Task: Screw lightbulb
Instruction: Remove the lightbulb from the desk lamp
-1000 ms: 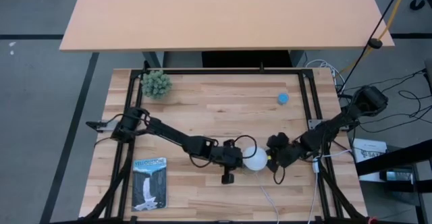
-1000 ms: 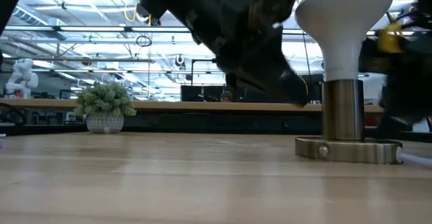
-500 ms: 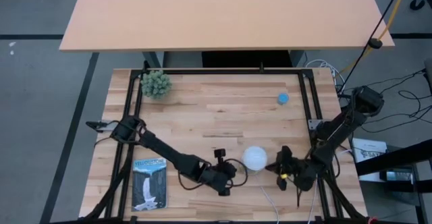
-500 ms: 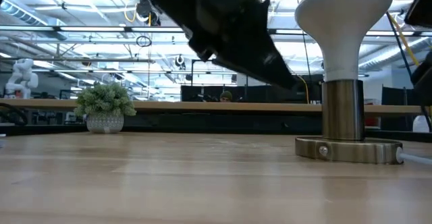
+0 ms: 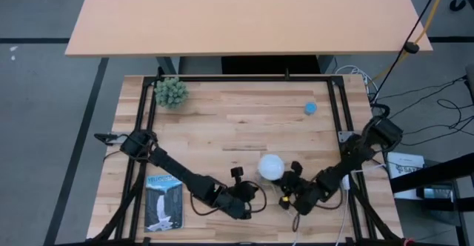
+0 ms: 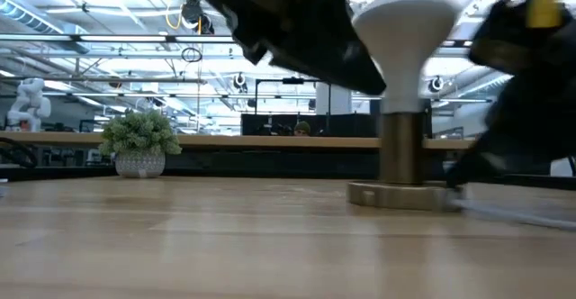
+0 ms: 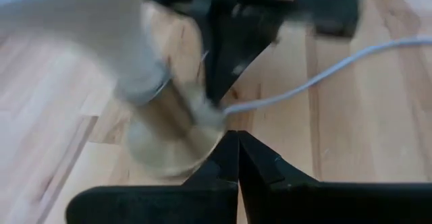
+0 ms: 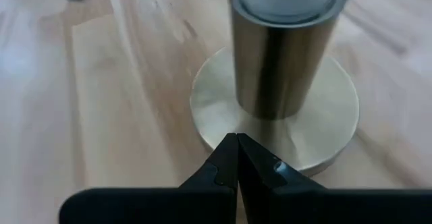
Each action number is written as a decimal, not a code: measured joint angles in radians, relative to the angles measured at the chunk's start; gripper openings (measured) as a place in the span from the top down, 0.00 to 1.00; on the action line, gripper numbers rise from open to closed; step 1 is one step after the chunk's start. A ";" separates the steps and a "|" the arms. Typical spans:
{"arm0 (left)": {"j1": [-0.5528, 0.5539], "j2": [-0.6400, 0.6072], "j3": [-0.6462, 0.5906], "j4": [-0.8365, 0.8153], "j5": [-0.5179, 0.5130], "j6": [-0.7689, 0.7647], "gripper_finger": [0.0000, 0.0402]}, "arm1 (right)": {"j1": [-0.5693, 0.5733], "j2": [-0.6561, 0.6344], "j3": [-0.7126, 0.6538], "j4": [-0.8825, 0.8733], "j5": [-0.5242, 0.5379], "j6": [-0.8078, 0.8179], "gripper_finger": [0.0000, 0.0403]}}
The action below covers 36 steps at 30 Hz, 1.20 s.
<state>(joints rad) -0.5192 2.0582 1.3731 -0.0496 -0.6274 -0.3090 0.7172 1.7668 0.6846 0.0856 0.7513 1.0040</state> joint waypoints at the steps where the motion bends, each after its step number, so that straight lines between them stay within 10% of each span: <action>1: -0.003 -0.003 0.000 0.001 -0.007 0.000 1.00 | -0.025 0.004 0.000 0.032 -0.009 -0.063 1.00; 13: 0.016 -0.084 -0.060 0.011 -0.014 0.012 1.00 | -0.379 -0.011 -0.004 0.265 -0.337 -0.515 1.00; 25: 0.129 -0.437 -0.647 0.719 0.137 -0.065 1.00 | -0.302 -0.318 -0.003 -0.106 -0.341 -0.502 1.00; 36: 0.248 -0.843 -0.628 -0.037 0.149 0.076 1.00 | -0.200 -0.581 -0.002 -0.291 -0.355 -0.352 1.00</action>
<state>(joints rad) -0.2710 1.2150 0.7456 -0.0867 -0.4785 -0.2332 0.5175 1.1863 0.6823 -0.2058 0.3960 0.6521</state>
